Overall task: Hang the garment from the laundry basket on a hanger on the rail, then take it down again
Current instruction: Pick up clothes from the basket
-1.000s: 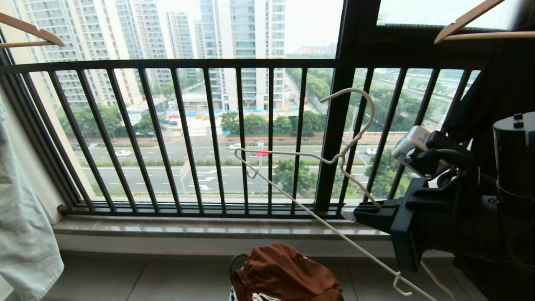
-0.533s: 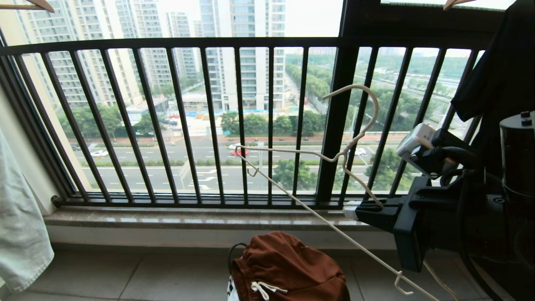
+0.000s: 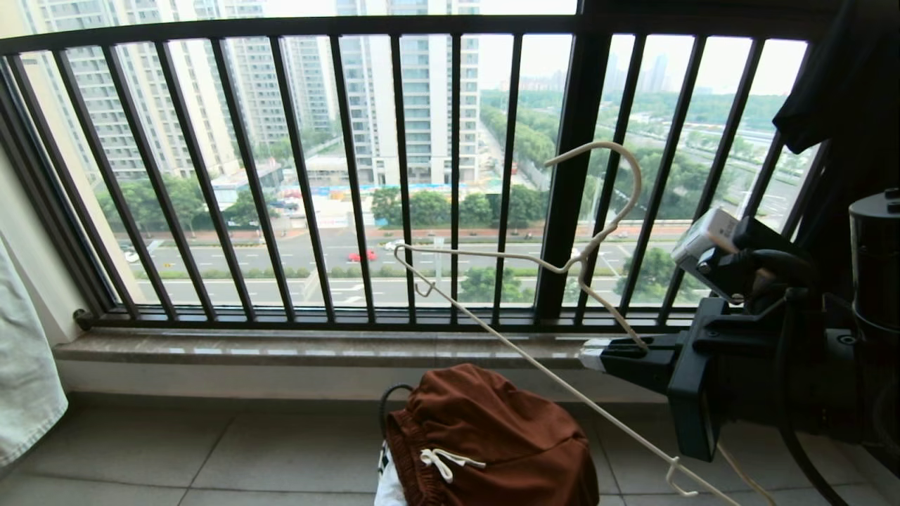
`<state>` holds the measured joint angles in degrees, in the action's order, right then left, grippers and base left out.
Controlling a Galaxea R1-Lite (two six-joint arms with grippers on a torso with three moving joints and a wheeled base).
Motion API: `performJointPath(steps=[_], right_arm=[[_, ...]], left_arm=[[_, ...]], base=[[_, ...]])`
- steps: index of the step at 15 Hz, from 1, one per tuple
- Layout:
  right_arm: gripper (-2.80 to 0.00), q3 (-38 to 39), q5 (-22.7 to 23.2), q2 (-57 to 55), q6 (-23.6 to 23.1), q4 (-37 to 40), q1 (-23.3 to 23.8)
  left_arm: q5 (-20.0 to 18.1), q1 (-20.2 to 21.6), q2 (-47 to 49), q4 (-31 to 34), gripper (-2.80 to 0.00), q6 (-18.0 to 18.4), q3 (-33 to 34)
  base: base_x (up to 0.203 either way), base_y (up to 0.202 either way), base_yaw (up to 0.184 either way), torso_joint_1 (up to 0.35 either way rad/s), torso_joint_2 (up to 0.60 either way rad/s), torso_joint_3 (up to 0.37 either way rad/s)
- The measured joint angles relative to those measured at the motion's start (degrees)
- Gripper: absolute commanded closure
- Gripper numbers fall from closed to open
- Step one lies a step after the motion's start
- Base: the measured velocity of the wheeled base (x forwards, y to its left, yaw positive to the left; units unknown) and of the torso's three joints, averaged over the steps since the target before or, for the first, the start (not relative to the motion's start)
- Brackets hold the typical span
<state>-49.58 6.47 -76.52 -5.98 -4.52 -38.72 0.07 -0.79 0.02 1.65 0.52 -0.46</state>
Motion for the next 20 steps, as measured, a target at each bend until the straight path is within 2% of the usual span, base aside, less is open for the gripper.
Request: performJointPath(steps=[20], right_arm=[[0.00, -0.25, 0.25, 0.99, -0.18, -0.10, 1.68]], left_arm=[[-0.02, 0.00, 0.00, 0.00, 0.00, 0.23, -0.02]], base=[[0.000, 0.000, 0.000, -0.001, 0.02, 0.015]])
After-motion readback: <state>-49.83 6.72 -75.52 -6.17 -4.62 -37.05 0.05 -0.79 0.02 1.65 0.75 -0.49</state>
